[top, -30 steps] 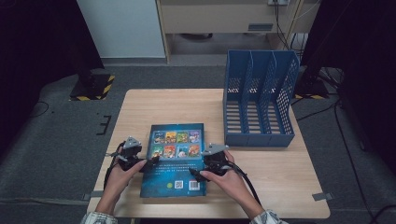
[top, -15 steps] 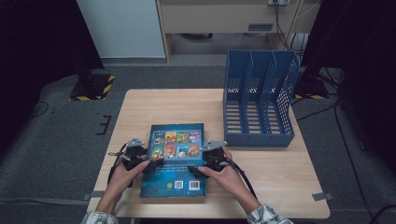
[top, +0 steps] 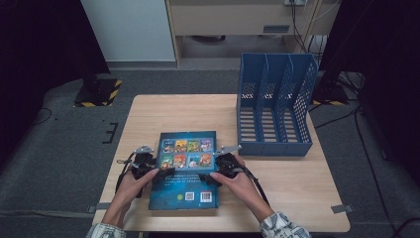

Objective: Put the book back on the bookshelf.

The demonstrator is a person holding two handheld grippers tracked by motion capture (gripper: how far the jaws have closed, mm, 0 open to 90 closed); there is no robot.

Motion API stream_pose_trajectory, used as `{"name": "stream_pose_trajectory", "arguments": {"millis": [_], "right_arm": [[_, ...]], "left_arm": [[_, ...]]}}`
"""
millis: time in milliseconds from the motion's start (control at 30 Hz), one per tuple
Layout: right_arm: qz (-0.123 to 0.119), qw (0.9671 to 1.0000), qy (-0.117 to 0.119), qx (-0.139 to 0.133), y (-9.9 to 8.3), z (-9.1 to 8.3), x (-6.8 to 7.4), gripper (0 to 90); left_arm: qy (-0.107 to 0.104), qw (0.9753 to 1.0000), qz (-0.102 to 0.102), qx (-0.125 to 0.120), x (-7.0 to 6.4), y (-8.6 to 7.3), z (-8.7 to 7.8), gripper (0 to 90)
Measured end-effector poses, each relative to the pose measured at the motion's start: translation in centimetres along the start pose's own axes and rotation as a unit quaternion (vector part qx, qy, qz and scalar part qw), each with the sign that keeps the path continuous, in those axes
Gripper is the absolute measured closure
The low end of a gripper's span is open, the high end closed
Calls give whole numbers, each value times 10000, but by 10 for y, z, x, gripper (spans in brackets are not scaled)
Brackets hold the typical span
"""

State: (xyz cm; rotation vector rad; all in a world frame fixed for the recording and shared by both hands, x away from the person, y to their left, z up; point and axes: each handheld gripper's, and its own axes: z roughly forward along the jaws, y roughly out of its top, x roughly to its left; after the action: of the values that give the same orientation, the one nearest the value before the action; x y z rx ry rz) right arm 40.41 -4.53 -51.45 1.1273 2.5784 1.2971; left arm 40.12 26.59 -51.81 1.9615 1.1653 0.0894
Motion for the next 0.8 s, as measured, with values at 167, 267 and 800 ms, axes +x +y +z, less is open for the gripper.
{"name": "stream_pose_trajectory", "arguments": {"millis": [167,267,800], "right_arm": [[-21,9997,-67,227,8,-1,2,18],[-106,9997,-165,118,13,-3,5,36],[-427,9967,-664,181,58,-24,7,158]], "left_arm": [[29,10000,-60,72,1,3,-4,46],[104,9999,1,-42,-1,7,-10,85],[494,9980,237,-310,-11,42,-35,226]]}}
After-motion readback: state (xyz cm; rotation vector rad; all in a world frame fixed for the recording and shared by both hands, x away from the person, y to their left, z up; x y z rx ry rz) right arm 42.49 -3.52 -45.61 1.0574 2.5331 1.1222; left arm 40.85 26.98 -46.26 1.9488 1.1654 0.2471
